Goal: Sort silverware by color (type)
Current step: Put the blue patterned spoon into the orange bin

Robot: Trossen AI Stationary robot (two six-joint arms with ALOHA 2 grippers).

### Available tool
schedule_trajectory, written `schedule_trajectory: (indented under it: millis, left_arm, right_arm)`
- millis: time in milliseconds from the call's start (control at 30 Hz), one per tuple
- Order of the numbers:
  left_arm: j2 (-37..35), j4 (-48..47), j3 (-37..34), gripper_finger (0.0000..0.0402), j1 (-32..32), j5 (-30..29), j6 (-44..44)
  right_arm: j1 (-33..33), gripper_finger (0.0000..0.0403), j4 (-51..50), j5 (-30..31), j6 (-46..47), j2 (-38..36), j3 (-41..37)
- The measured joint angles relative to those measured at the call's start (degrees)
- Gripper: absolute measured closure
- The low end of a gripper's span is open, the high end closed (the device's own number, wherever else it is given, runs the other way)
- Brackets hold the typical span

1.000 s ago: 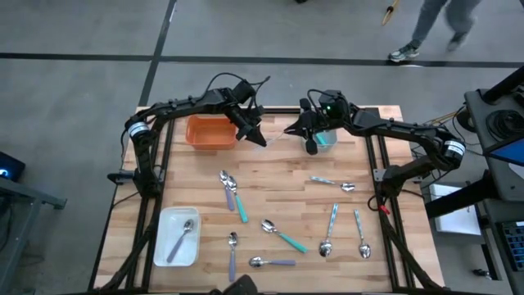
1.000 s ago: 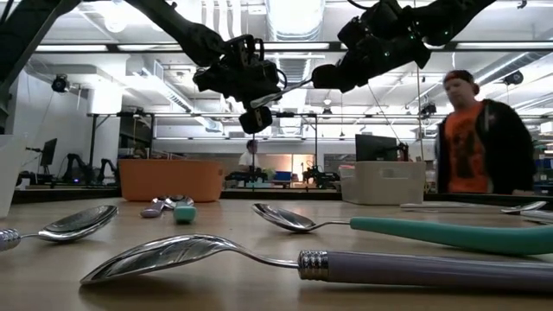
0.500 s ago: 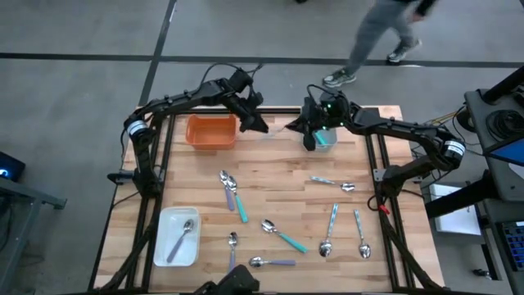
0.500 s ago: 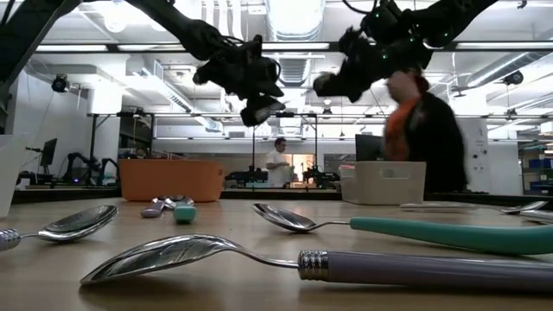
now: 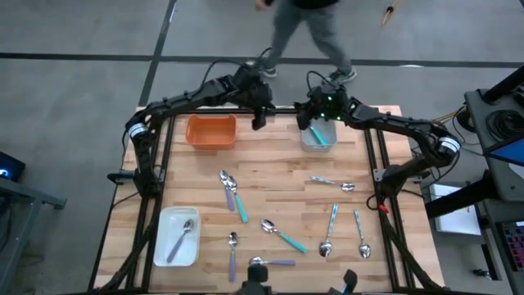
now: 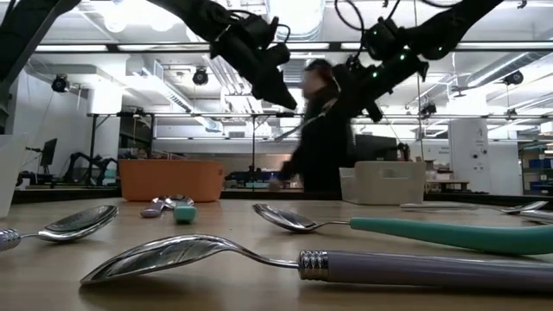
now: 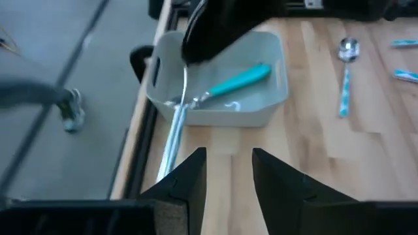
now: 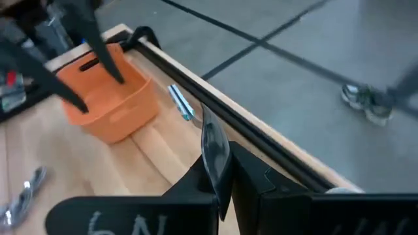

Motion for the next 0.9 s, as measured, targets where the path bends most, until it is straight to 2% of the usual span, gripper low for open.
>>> schedule_trajectory:
  millis: [167,367,567,667,767,900]
  left_arm:
    - [0.0,2.28,-1.52,0.03,-2.24,-10.06,4.15]
    - [0.0,2.4,-2.06,0.03,-3.04,-12.43,5.31]
    - [-2.27,-0.48,-3.02,0.03,-2.99,-16.37,5.51]
    - [-5.38,0.49,-6.87,0.0301,-3.0,-16.38,5.53]
    - [-9.43,4.65,-13.71,0.0308,-3.01,-17.73,5.09]
    - [-14.51,20.55,-24.5,0.0318,-3.6,-23.02,6.1]
  right_arm:
    - [0.1,0.0394,3.85,-0.31,5.12,4.12,0.0]
    - [0.07,0.0394,11.1,-3.61,8.89,8.84,-0.02]
    - [0.07,0.0394,15.3,-3.72,9.67,11.35,-0.02]
    - [0.01,0.0394,17.21,-3.7,9.42,11.66,-0.02]
    - [-0.19,0.0394,18.64,-3.7,9.38,11.66,-0.02]
    - [-0.19,0.0394,21.81,-3.68,9.52,11.66,-0.02]
